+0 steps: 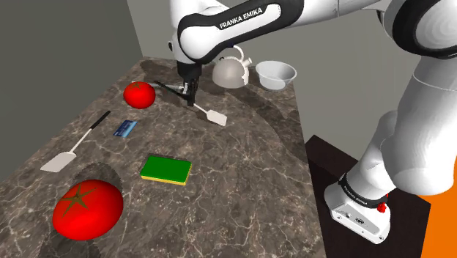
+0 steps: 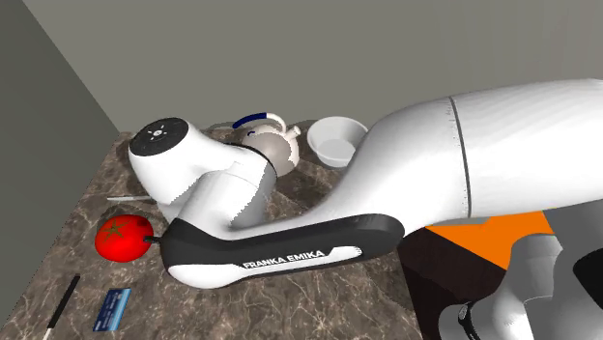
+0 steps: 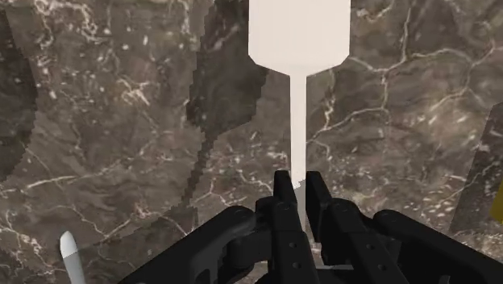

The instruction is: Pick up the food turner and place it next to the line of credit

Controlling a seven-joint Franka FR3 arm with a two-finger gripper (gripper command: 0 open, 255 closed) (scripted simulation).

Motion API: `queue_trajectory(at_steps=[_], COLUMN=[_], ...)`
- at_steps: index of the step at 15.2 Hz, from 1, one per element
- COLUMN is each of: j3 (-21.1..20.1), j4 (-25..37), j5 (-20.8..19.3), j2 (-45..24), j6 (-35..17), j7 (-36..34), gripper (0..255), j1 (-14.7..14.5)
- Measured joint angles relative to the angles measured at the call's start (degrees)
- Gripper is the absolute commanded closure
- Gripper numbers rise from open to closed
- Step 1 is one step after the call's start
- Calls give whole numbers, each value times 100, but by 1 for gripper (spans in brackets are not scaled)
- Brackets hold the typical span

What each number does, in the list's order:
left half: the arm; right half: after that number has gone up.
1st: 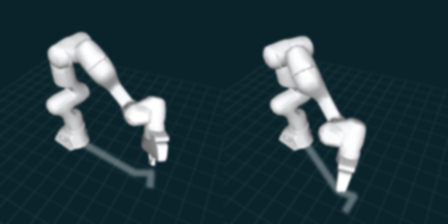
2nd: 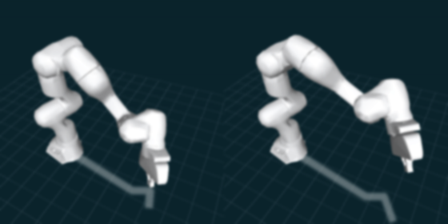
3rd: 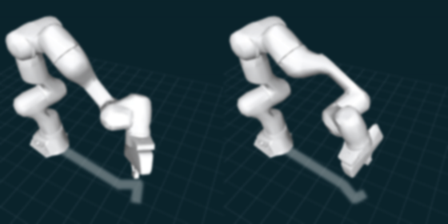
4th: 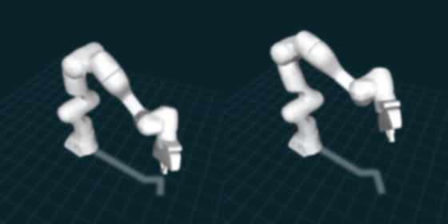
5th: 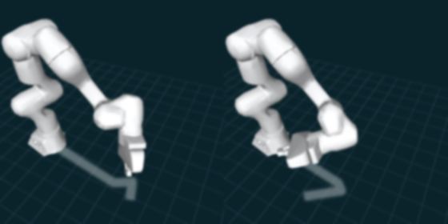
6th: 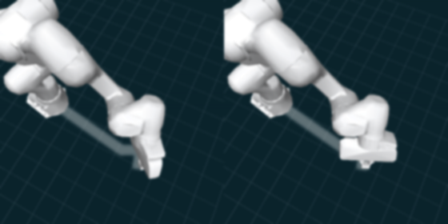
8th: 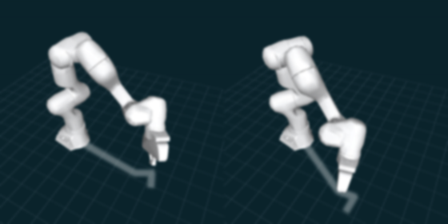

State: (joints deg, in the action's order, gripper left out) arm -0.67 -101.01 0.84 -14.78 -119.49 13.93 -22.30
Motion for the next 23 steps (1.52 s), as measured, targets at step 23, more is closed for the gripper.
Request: queue_trajectory(at_steps=[23], j3=[-350], j4=[2446], j5=[-349], j2=[-2055], j6=[391], j7=[-1511], gripper=[255], j1=[-1091])
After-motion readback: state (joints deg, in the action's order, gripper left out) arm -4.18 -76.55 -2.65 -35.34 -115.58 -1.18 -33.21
